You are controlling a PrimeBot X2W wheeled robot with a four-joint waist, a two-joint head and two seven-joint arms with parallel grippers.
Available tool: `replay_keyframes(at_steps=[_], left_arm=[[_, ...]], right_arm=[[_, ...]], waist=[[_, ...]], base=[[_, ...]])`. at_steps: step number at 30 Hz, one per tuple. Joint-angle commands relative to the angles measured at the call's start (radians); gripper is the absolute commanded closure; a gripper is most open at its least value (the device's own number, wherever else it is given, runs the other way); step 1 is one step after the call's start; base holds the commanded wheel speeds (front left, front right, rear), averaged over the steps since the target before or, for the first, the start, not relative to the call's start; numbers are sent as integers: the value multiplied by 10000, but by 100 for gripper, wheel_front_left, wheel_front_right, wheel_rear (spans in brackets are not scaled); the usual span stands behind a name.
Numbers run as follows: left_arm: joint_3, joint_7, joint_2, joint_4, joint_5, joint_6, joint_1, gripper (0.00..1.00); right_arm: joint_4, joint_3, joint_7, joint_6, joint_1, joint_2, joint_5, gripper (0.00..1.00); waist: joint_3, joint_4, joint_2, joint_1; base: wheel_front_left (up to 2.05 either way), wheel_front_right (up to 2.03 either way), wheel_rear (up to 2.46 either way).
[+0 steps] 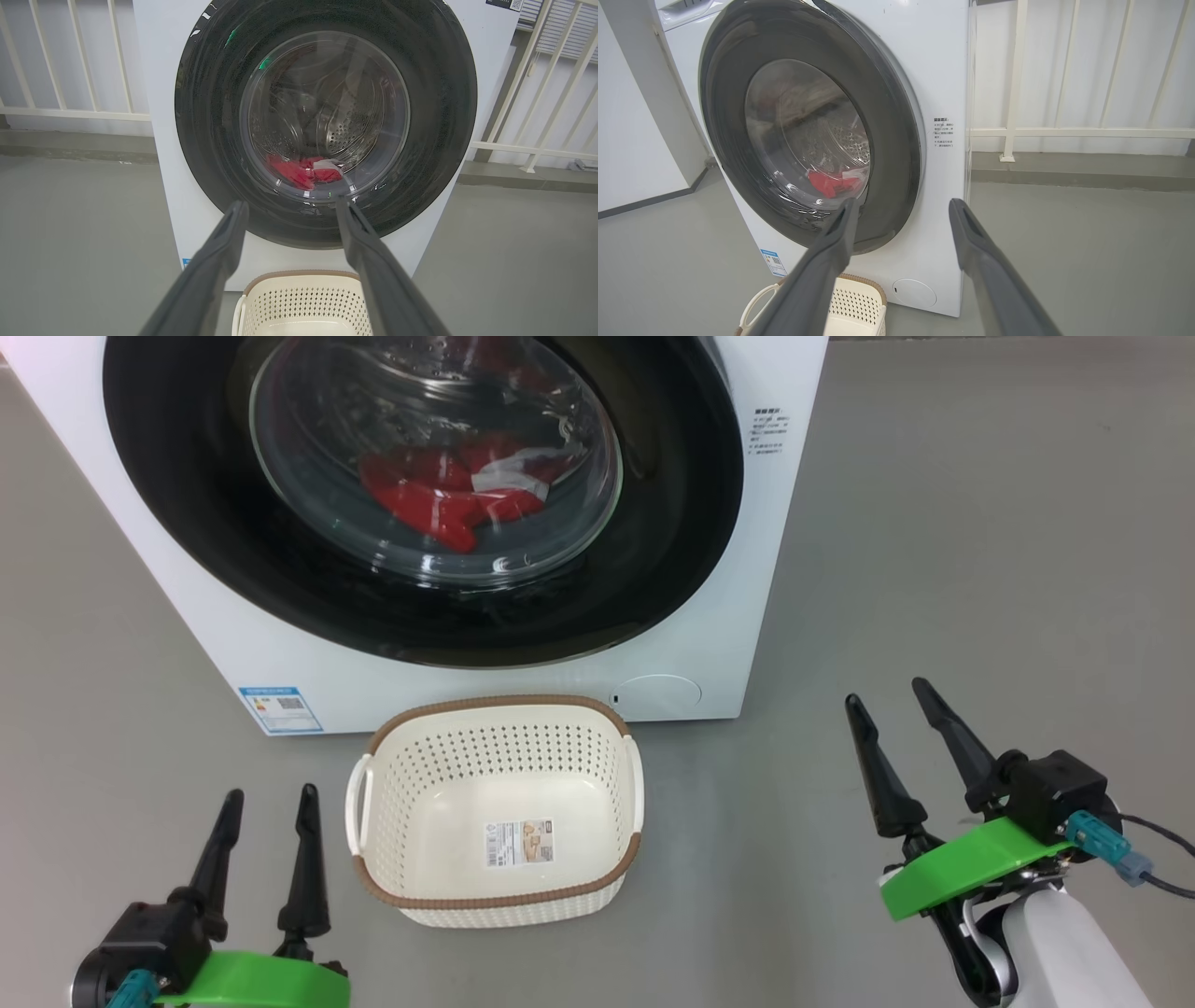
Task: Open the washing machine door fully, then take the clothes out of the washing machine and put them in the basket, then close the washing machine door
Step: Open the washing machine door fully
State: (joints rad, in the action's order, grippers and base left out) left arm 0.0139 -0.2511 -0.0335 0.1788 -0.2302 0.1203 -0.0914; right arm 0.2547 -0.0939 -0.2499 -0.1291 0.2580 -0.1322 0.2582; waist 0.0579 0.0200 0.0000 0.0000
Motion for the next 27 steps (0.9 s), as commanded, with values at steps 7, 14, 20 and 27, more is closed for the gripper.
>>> replay_keyframes(at_steps=[7, 14, 20, 27], left_arm=[[-291, -107, -168, -306, -7, 63, -463, 0], [-250, -107, -168, -388, -41, 72, -618, 0], [-163, -107, -168, -431, -58, 78, -707, 0], [-89, -107, -168, -533, -35, 84, -826, 0]], right_arm=[[-198, -22, -118, -16, 562, -31, 375, 0], [-82, 174, -118, -16, 976, -150, 719, 0], [156, 390, -118, -16, 1361, -273, 1143, 0], [416, 669, -118, -16, 1988, -588, 1981, 0]], waist=[[223, 105, 0, 0], [536, 249, 0, 0], [763, 410, 0, 0], [1085, 623, 0, 0]], base=[[0, 0, 0], [0, 0, 0], [0, 0, 0], [0, 0, 0]])
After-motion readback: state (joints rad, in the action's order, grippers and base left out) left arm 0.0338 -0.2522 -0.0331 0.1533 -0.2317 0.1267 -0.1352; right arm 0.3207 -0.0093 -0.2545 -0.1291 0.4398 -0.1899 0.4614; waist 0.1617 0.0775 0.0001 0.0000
